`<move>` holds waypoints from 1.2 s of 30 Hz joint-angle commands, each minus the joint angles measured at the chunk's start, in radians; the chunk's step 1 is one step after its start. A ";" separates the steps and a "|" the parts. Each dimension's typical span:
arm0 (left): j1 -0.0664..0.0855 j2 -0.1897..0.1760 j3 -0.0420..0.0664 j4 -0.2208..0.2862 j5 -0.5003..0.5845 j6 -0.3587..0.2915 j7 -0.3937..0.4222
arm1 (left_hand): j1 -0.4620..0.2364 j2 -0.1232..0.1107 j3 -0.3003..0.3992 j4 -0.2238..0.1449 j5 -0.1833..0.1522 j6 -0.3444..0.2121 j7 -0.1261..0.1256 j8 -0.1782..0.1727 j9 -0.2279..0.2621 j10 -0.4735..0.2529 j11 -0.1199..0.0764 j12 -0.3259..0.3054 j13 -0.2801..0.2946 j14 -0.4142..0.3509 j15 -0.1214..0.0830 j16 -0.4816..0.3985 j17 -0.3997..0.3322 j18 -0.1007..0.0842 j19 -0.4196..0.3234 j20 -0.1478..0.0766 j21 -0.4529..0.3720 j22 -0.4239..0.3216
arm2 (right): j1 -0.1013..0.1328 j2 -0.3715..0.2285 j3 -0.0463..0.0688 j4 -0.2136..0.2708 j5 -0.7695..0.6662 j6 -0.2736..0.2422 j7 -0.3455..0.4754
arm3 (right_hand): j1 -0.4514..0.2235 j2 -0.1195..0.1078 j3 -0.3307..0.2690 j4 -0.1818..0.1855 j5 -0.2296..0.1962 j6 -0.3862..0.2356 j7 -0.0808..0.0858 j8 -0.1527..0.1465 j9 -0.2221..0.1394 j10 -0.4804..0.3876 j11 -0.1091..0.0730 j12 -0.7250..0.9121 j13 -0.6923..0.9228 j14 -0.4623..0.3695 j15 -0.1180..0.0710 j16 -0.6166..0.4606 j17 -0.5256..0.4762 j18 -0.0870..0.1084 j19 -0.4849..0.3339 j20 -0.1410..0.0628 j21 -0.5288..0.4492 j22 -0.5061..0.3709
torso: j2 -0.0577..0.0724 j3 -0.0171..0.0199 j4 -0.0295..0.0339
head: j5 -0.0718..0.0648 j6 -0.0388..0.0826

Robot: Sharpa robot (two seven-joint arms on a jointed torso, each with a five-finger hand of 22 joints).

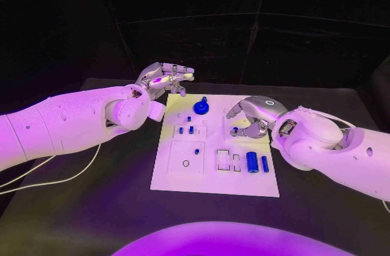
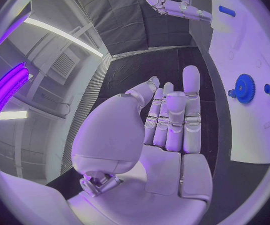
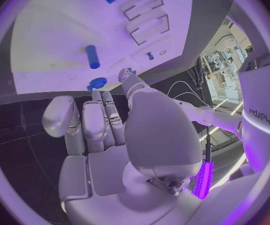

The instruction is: Assemble the parts on the task board

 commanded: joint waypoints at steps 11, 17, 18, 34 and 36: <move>0.002 0.006 0.000 -0.004 0.003 0.016 0.002 | -0.008 -0.001 -0.002 0.000 -0.004 0.001 0.002 0.007 -0.001 -0.005 0.001 0.004 0.001 -0.006 0.000 -0.001 -0.001 0.013 -0.007 -0.001 -0.005 -0.001 | 0.013 -0.012 0.004 -0.034 0.044 0.101 0.002 | 0.084 0.024 -0.104 0.056 0.006 -0.042 -0.025 -0.002 -0.001 0.002 -0.005 0.064 0.003 0.016 0.002 0.016 -0.003 0.014 0.005 0.002 -0.011 -0.018 | 0.001 0.0019 0.0002 | -0.005 0.005; 0.002 0.006 0.000 -0.007 0.003 0.017 0.001 | -0.008 0.000 -0.002 0.000 -0.004 0.001 0.001 0.007 -0.001 -0.006 0.001 0.005 0.001 -0.007 0.001 -0.002 -0.002 0.013 -0.007 -0.001 -0.006 -0.002 | 0.013 0.005 0.003 -0.041 0.042 0.134 0.017 | 0.098 0.038 -0.102 0.050 0.011 -0.031 -0.022 0.002 0.001 0.019 -0.010 0.082 0.003 0.015 -0.001 0.013 -0.010 0.014 0.006 -0.001 -0.013 -0.020 | 0.000 0.0002 0.0020 | -0.007 0.003; 0.002 0.006 0.000 -0.007 0.003 0.017 0.001 | -0.008 0.000 -0.002 0.000 -0.004 0.001 0.001 0.007 -0.001 -0.006 0.001 0.005 0.001 -0.007 0.001 -0.002 -0.002 0.013 -0.007 -0.001 -0.006 -0.002 | 0.013 0.008 0.003 -0.042 0.042 0.140 0.019 | 0.102 0.043 -0.100 0.047 0.011 -0.026 -0.021 0.003 0.001 0.029 -0.012 0.089 0.003 0.014 -0.003 0.012 -0.013 0.014 0.007 -0.003 -0.013 -0.020 | 0.000 -0.0001 0.0026 | -0.007 0.002; 0.001 0.011 0.000 -0.010 0.003 0.015 0.001 | -0.008 0.000 -0.002 0.000 -0.004 0.001 0.001 0.008 -0.001 -0.006 0.001 0.006 0.001 -0.007 0.001 -0.002 -0.002 0.013 -0.007 -0.001 -0.007 -0.002 | 0.011 0.058 0.000 -0.085 0.023 0.233 0.024 | 0.130 0.083 -0.046 0.037 0.009 0.057 -0.018 0.014 0.004 0.175 -0.040 0.107 -0.003 0.020 -0.025 0.018 -0.015 0.012 0.020 -0.024 -0.009 -0.013 | 0.001 0.0011 -0.0001 | -0.003 -0.004; 0.001 0.011 0.000 -0.011 0.003 0.015 0.001 | -0.008 0.000 -0.002 0.000 -0.004 0.001 0.001 0.008 -0.001 -0.006 0.001 0.006 0.001 -0.007 0.001 -0.002 -0.002 0.013 -0.007 -0.001 -0.007 -0.002 | 0.011 0.060 0.000 -0.087 0.017 0.237 0.023 | 0.130 0.082 -0.042 0.037 0.009 0.061 -0.018 0.014 0.004 0.179 -0.040 0.103 -0.004 0.020 -0.026 0.019 -0.015 0.012 0.021 -0.024 -0.010 -0.014 | 0.001 0.0013 -0.0002 | -0.003 -0.005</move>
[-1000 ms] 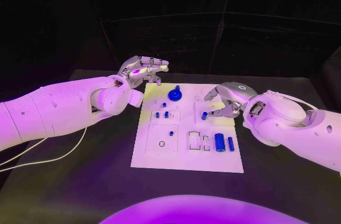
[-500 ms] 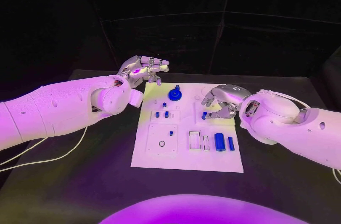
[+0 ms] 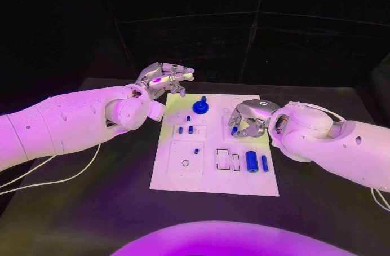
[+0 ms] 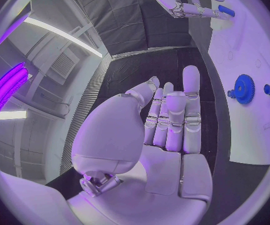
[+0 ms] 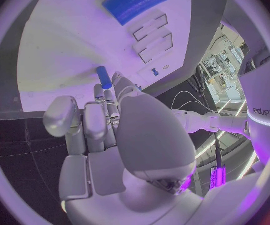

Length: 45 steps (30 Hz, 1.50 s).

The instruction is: Assemble the parts on the task board

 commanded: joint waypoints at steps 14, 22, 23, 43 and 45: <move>0.002 0.002 0.001 -0.002 0.003 0.011 0.002 | -0.008 0.000 -0.002 0.000 -0.004 0.001 0.001 0.004 -0.002 -0.006 0.001 0.006 0.001 -0.007 0.001 -0.002 -0.001 0.013 -0.007 -0.001 -0.007 -0.001 | -0.002 0.017 -0.001 -0.020 -0.031 0.033 0.006 | 0.014 0.016 0.058 0.001 0.003 0.051 0.000 0.006 0.000 0.041 0.001 -0.031 0.000 0.023 -0.011 0.010 0.001 0.011 0.007 -0.008 -0.001 0.003 | 0.000 0.0003 -0.0012 | 0.002 -0.003; 0.002 0.001 0.001 -0.002 0.003 0.011 0.002 | -0.009 0.001 -0.003 0.001 -0.004 0.001 0.001 0.004 -0.001 -0.007 0.001 0.006 0.001 -0.008 0.001 -0.002 -0.002 0.013 -0.007 -0.001 -0.008 -0.002 | -0.005 0.021 -0.001 -0.028 -0.032 -0.014 0.001 | 0.032 0.041 0.130 -0.011 -0.025 0.093 -0.005 0.013 0.002 0.109 -0.013 -0.029 0.008 0.023 -0.023 0.017 0.006 0.010 0.012 -0.019 0.003 0.010 | 0.000 0.0000 -0.0015 | 0.003 -0.006; 0.002 0.001 0.001 -0.002 0.003 0.011 0.002 | -0.009 0.001 -0.003 0.001 -0.004 0.001 0.001 0.004 -0.001 -0.007 0.001 0.006 0.001 -0.008 0.001 -0.002 -0.002 0.013 -0.007 -0.001 -0.008 -0.002 | -0.005 0.022 -0.001 -0.028 -0.032 -0.019 0.000 | 0.032 0.042 0.137 -0.014 -0.027 0.100 -0.007 0.015 0.003 0.115 -0.015 -0.030 0.009 0.024 -0.024 0.018 0.007 0.010 0.013 -0.020 0.005 0.013 | 0.000 0.0000 -0.0013 | 0.002 -0.006; 0.002 -0.002 0.000 -0.001 0.003 0.010 0.001 | -0.009 0.004 -0.002 0.002 -0.003 0.001 0.001 0.005 -0.001 -0.008 0.001 0.008 0.001 -0.008 0.001 -0.002 -0.002 0.013 -0.007 -0.001 -0.009 -0.003 | -0.005 -0.069 0.001 0.124 -0.020 -0.146 0.007 | 0.011 0.012 0.258 -0.078 -0.056 0.136 -0.006 0.008 -0.001 0.161 -0.018 -0.072 0.019 0.024 -0.029 0.027 0.011 0.006 0.021 -0.028 0.016 0.029 | -0.001 -0.0004 -0.0023 | 0.003 -0.007; 0.002 -0.002 0.000 -0.001 0.003 0.010 0.001 | -0.009 0.004 -0.002 0.002 -0.003 0.001 0.001 0.005 -0.001 -0.008 0.001 0.008 0.001 -0.008 0.001 -0.002 -0.002 0.013 -0.007 -0.001 -0.009 -0.003 | -0.005 -0.077 0.002 0.145 -0.017 -0.154 0.008 | 0.007 0.010 0.260 -0.079 -0.058 0.137 -0.006 0.007 -0.001 0.162 -0.018 -0.073 0.019 0.024 -0.028 0.027 0.010 0.006 0.021 -0.027 0.016 0.029 | -0.001 -0.0003 -0.0025 | 0.004 -0.007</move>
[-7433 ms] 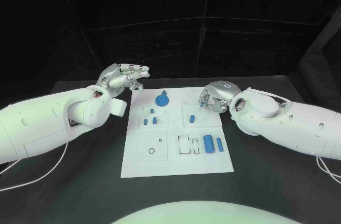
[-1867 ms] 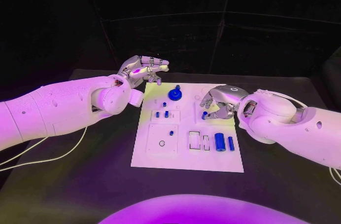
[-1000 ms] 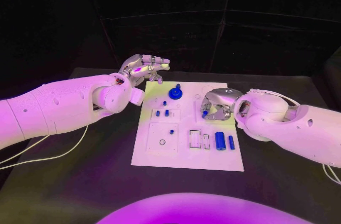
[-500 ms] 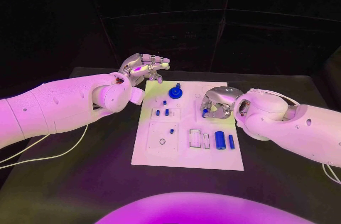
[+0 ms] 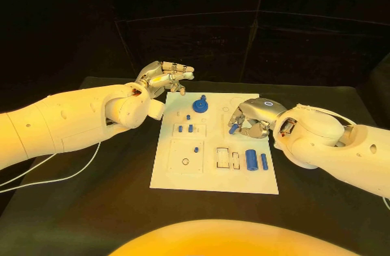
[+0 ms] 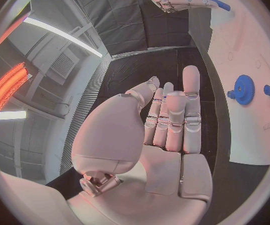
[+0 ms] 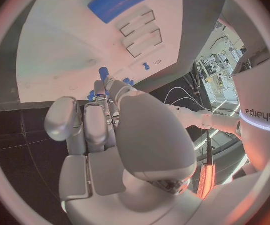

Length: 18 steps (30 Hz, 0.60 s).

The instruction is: Assemble the parts on the task board

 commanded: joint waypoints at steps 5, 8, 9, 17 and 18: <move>0.002 0.000 0.001 0.002 0.003 0.009 0.004 | -0.009 0.004 -0.002 0.002 -0.003 0.001 0.001 0.005 -0.002 -0.008 0.001 0.004 0.001 -0.008 0.001 -0.002 -0.002 0.013 -0.007 -0.001 -0.005 -0.001 | 0.004 -0.015 0.003 0.081 0.022 -0.080 0.017 | -0.021 -0.005 0.010 0.000 -0.006 0.002 0.008 -0.006 -0.001 0.004 0.003 -0.011 0.001 0.026 -0.001 0.004 -0.001 0.006 -0.002 -0.004 0.004 0.001 | 0.001 0.0000 0.0015 | 0.003 0.000; 0.002 0.000 0.001 0.002 0.003 0.009 0.004 | -0.009 0.004 -0.002 0.002 -0.003 0.001 0.001 0.005 -0.002 -0.008 0.001 0.004 0.001 -0.008 0.001 -0.002 -0.002 0.013 -0.007 -0.001 -0.005 -0.001 | 0.004 0.000 0.003 0.100 0.033 -0.083 0.026 | -0.023 -0.006 0.012 0.000 -0.006 0.002 0.008 -0.007 -0.001 0.003 0.003 -0.012 0.001 0.026 -0.001 0.004 -0.001 0.006 -0.002 -0.004 0.004 0.001 | 0.001 -0.0005 0.0021 | 0.007 -0.002; 0.002 0.000 0.001 0.002 0.003 0.010 0.004 | -0.009 0.004 -0.002 0.002 -0.003 0.001 0.001 0.005 -0.002 -0.008 0.001 0.004 0.001 -0.008 0.001 -0.002 -0.002 0.013 -0.007 -0.001 -0.005 -0.001 | 0.004 0.008 0.004 0.103 0.036 -0.083 0.029 | -0.023 -0.006 0.012 0.000 -0.006 0.002 0.008 -0.007 -0.001 0.003 0.003 -0.012 0.001 0.026 -0.001 0.004 -0.001 0.006 -0.002 -0.004 0.004 0.001 | 0.001 -0.0008 0.0025 | 0.009 -0.003; 0.002 0.006 0.001 0.003 0.003 0.011 0.004 | -0.009 0.005 -0.002 0.002 -0.003 0.001 0.001 0.005 -0.002 -0.009 0.001 0.005 0.001 -0.008 0.001 -0.002 -0.001 0.013 -0.007 -0.001 -0.005 -0.001 | -0.001 0.129 0.002 0.071 0.053 -0.066 0.069 | -0.027 -0.008 0.017 -0.001 -0.004 0.001 0.010 -0.009 -0.002 0.003 0.004 -0.016 0.001 0.026 0.000 0.004 -0.002 0.006 -0.003 -0.003 0.003 -0.001 | 0.002 -0.0001 0.0031 | 0.030 -0.013; 0.002 0.007 0.001 0.003 0.003 0.011 0.004 | -0.009 0.005 -0.002 0.002 -0.003 0.001 0.001 0.005 -0.002 -0.009 0.001 0.005 0.001 -0.008 0.001 -0.002 -0.001 0.013 -0.007 -0.001 -0.005 -0.001 | -0.005 0.143 0.002 0.063 0.054 -0.064 0.073 | -0.027 -0.008 0.017 -0.001 -0.004 0.001 0.010 -0.009 -0.002 0.003 0.004 -0.016 0.001 0.026 0.000 0.004 -0.002 0.006 -0.003 -0.003 0.003 -0.001 | 0.001 -0.0001 0.0034 | 0.035 -0.015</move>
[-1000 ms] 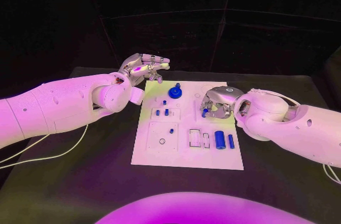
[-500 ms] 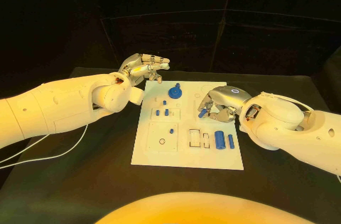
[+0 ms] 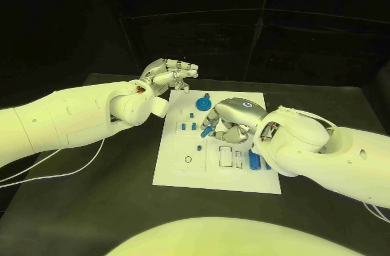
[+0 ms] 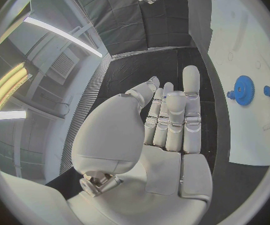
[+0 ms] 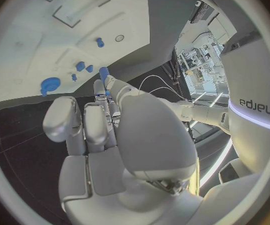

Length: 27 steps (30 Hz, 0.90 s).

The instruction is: Assemble the parts on the task board

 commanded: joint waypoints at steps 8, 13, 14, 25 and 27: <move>0.002 0.008 0.001 0.002 0.003 0.010 0.004 | -0.009 0.005 -0.002 0.002 -0.003 0.001 0.001 0.005 -0.002 -0.009 0.001 0.005 0.001 -0.008 0.001 -0.002 -0.002 0.013 -0.007 -0.001 -0.006 -0.001 | -0.043 0.091 -0.017 -0.080 0.016 0.019 0.061 | -0.019 -0.001 0.015 -0.002 0.004 -0.001 0.007 -0.005 0.001 0.003 0.005 -0.009 0.000 0.025 0.001 0.003 -0.004 0.007 -0.004 -0.002 0.002 -0.003 | 0.001 0.0003 -0.0014 | 0.034 -0.013; 0.002 0.008 0.001 0.002 0.003 0.010 0.005 | -0.009 0.005 -0.002 0.002 -0.003 0.001 0.001 0.005 -0.002 -0.009 0.001 0.005 0.001 -0.008 0.001 -0.002 -0.002 0.013 -0.007 -0.001 -0.006 -0.001 | -0.063 0.116 -0.027 -0.112 0.004 0.033 0.066 | -0.021 -0.002 0.016 -0.003 0.006 -0.001 0.008 -0.006 0.001 0.003 0.005 -0.010 0.000 0.025 0.001 0.003 -0.004 0.007 -0.005 -0.002 0.002 -0.004 | 0.001 0.0007 -0.0030 | 0.042 -0.017; 0.002 0.008 0.001 0.002 0.003 0.009 0.005 | -0.009 0.005 -0.002 0.002 -0.003 0.001 0.001 0.005 -0.002 -0.009 0.001 0.005 0.001 -0.008 0.001 -0.002 -0.002 0.013 -0.007 -0.001 -0.006 -0.001 | -0.069 0.122 -0.028 -0.118 0.000 0.036 0.068 | -0.021 -0.002 0.016 -0.003 0.006 -0.001 0.008 -0.006 0.001 0.003 0.005 -0.010 0.000 0.025 0.001 0.003 -0.004 0.007 -0.005 -0.002 0.002 -0.004 | 0.000 0.0012 -0.0022 | 0.042 -0.018; 0.002 0.012 0.001 -0.002 0.003 0.010 0.005 | -0.009 0.005 -0.002 0.002 -0.003 0.001 0.001 0.005 -0.002 -0.009 0.001 0.005 0.001 -0.008 0.001 -0.002 -0.002 0.013 -0.007 -0.001 -0.006 -0.001 | -0.091 0.157 -0.033 -0.150 -0.035 0.061 0.073 | -0.022 -0.002 0.020 -0.005 0.009 -0.001 0.007 -0.006 0.001 0.004 0.005 -0.012 0.000 0.025 0.001 0.003 -0.005 0.007 -0.005 -0.002 0.002 -0.003 | 0.000 0.0011 -0.0016 | 0.054 -0.027; 0.002 0.012 0.001 -0.002 0.003 0.010 0.004 | -0.009 0.005 -0.002 0.002 -0.003 0.001 0.001 0.005 -0.002 -0.009 0.001 0.005 0.001 -0.008 0.001 -0.002 -0.002 0.013 -0.007 -0.001 -0.006 -0.001 | -0.092 0.158 -0.033 -0.151 -0.038 0.066 0.073 | -0.022 -0.002 0.020 -0.005 0.009 -0.001 0.007 -0.006 0.001 0.004 0.005 -0.012 0.000 0.025 0.001 0.003 -0.005 0.007 -0.005 -0.002 0.002 -0.003 | 0.001 0.0013 -0.0016 | 0.054 -0.027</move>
